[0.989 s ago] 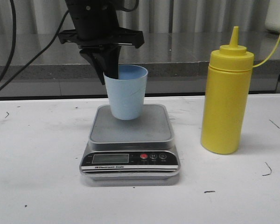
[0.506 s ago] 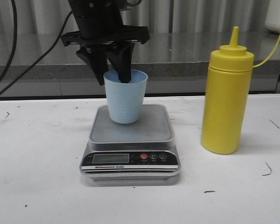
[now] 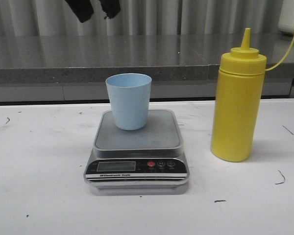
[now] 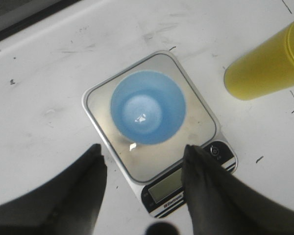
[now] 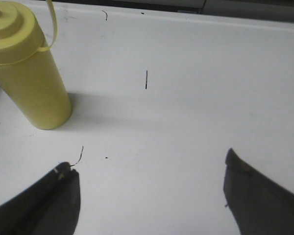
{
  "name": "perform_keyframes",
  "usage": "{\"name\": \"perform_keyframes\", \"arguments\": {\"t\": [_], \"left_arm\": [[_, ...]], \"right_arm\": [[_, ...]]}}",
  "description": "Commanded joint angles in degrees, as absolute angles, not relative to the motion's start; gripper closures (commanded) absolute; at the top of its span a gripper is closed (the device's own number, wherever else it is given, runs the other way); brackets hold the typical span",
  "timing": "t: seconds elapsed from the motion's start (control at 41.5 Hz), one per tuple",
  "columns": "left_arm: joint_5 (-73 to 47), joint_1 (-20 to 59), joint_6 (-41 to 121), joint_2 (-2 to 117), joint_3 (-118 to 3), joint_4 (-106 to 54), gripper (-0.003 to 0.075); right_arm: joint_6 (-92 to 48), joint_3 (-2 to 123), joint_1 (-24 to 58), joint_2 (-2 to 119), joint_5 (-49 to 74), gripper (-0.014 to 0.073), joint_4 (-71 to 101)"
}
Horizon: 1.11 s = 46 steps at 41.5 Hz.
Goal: Pour seasoning into cup on scale with both arms
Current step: 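Release the cup and raise the left gripper away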
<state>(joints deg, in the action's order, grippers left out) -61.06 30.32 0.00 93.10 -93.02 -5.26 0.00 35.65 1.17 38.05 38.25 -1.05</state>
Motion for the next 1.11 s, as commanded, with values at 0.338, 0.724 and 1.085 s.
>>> {"name": "perform_keyframes", "arguments": {"t": [0.338, 0.724, 1.085], "left_arm": [[-48.44, 30.73, -2.04, 66.37, -69.32, -1.89, 0.0365], [-45.19, 30.61, -5.11, 46.98, -54.00, 0.45, 0.0365], [-45.53, 30.61, -5.45, 33.96, -47.28, 1.68, 0.0365]], "right_arm": [[-0.65, 37.01, 0.81, 38.29, 34.59, -0.0021, -1.76], [-0.65, 37.01, 0.81, 38.29, 34.59, -0.0021, -1.76], [-0.65, 37.01, 0.81, 38.29, 34.59, -0.0021, -1.76]]}}
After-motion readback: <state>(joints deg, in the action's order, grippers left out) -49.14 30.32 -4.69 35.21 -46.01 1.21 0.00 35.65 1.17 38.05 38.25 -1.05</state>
